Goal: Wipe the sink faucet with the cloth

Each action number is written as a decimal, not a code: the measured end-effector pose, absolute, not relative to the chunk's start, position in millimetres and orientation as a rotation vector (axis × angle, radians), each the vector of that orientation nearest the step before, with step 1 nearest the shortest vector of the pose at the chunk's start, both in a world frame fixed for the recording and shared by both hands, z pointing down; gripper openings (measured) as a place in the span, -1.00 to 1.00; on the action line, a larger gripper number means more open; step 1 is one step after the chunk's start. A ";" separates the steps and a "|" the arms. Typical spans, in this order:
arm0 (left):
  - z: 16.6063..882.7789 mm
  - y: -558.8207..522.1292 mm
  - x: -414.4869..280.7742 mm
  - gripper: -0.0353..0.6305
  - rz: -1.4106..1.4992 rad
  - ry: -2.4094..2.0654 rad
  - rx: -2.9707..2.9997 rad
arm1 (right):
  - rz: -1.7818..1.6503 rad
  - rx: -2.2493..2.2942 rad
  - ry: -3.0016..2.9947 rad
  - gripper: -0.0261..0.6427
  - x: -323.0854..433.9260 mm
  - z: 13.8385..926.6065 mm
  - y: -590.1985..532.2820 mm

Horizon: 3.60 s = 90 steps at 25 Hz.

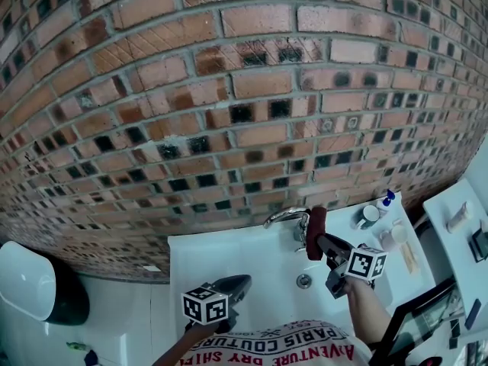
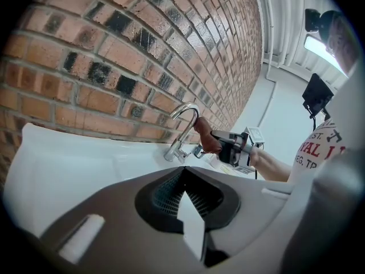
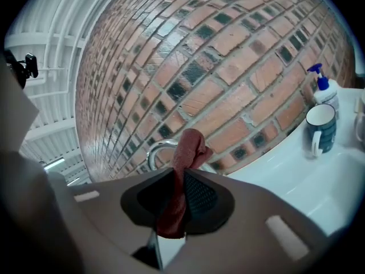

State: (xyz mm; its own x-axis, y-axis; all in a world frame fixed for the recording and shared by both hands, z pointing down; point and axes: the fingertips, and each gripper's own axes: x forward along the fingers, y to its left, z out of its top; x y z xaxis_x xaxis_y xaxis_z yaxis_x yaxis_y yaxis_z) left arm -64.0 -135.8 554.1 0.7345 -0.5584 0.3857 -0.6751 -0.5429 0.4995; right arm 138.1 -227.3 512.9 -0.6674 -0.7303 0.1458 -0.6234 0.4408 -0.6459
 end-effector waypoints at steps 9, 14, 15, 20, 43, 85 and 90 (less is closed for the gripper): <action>552.9 -134.6 -63.1 -0.89 0.234 -0.933 2.293 | -1.043 -1.017 2.681 -0.77 94.4 509.8 -205.9; 555.3 -137.3 -65.0 -0.89 0.233 -0.934 2.286 | -1.104 -1.069 2.723 -0.77 88.8 536.5 -235.5; 555.7 -138.0 -65.8 -0.89 0.233 -0.935 2.284 | -1.118 -1.080 2.722 -0.77 88.3 541.6 -241.6; 559.1 -140.7 -68.7 -0.89 0.236 -0.939 2.273 | -1.208 -1.122 2.662 -0.77 91.9 560.0 -268.5; 559.4 -138.8 -70.2 -0.89 0.237 -0.947 2.271 | -1.128 -1.277 2.585 -0.78 113.5 548.0 -280.6; 561.5 -144.4 -81.2 -0.89 0.199 -0.951 2.269 | -1.016 -1.101 2.873 -0.78 15.0 536.9 -261.6; 560.6 -145.9 -82.4 -0.89 0.199 -0.955 2.269 | -1.026 -1.107 2.863 -0.78 17.4 538.6 -262.4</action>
